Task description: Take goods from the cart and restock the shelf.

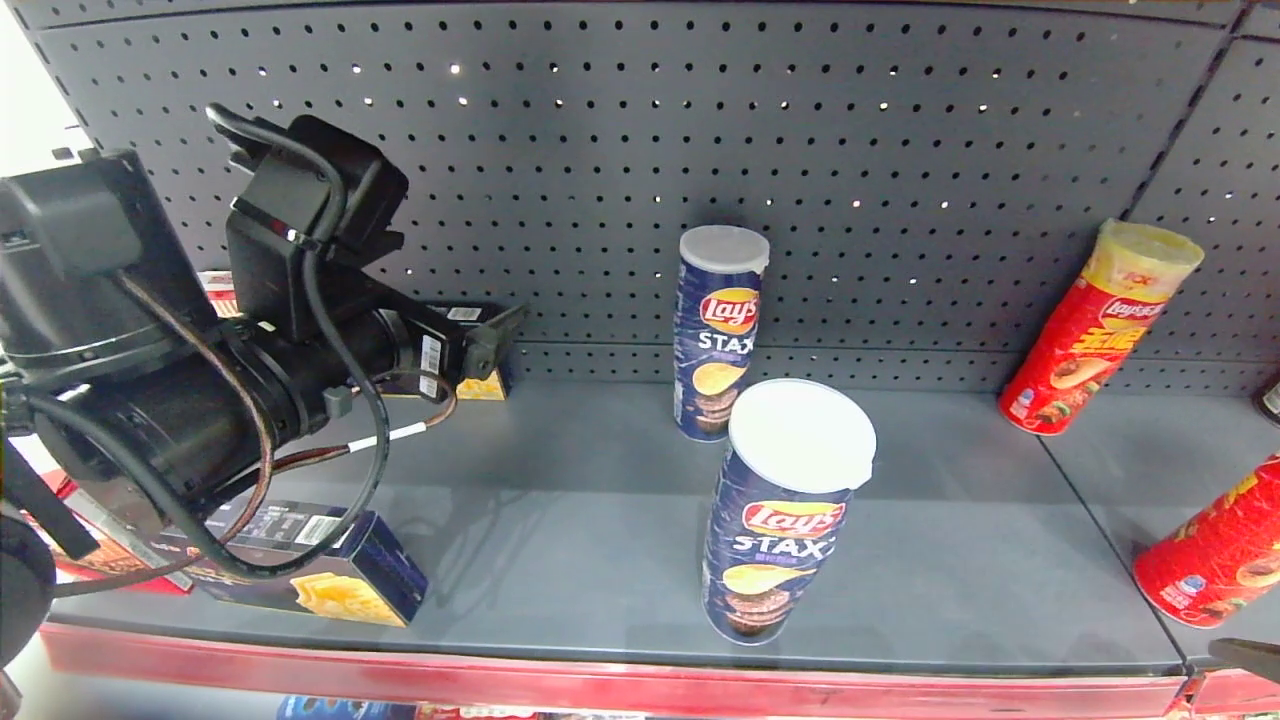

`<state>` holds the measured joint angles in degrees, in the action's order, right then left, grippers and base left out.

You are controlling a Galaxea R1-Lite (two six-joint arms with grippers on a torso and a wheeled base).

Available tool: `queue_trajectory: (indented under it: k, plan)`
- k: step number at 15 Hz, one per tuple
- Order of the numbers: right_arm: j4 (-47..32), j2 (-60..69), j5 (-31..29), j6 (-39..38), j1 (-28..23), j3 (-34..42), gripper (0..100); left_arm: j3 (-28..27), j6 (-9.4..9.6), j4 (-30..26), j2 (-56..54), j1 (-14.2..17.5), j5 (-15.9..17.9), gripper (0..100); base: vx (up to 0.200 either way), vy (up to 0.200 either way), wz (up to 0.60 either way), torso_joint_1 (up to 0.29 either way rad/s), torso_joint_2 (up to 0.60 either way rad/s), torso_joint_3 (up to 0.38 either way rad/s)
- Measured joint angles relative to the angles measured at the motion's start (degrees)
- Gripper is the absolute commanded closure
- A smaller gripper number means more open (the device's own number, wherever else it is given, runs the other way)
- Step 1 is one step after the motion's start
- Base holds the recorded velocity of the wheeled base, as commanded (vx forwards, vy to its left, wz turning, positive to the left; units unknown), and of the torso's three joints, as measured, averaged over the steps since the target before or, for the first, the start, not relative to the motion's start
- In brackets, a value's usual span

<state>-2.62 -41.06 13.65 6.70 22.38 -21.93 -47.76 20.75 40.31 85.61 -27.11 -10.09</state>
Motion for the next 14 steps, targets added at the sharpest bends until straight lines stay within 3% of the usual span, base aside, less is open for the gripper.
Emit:
queue_trajectory:
  k: [3,7,14]
  plan:
    - [9.4,-10.0,-4.2,-0.5,3.1,-0.1,0,0.0,0.05,0.1,0.0,0.0,0.2,0,0.000,0.000,0.00,0.000,0.00,0.000]
    - [15.0,-20.8,-12.9,-0.8,8.2,-3.4,0,0.2,0.18,2.2,0.2,-0.3,0.4,0,0.000,0.000,0.00,0.000,0.00,0.000]
    - [17.2,-34.7,-17.0,-0.8,15.2,-14.1,0,0.1,0.35,5.3,2.5,-1.1,1.2,0,0.000,0.000,0.00,0.000,0.00,0.000]
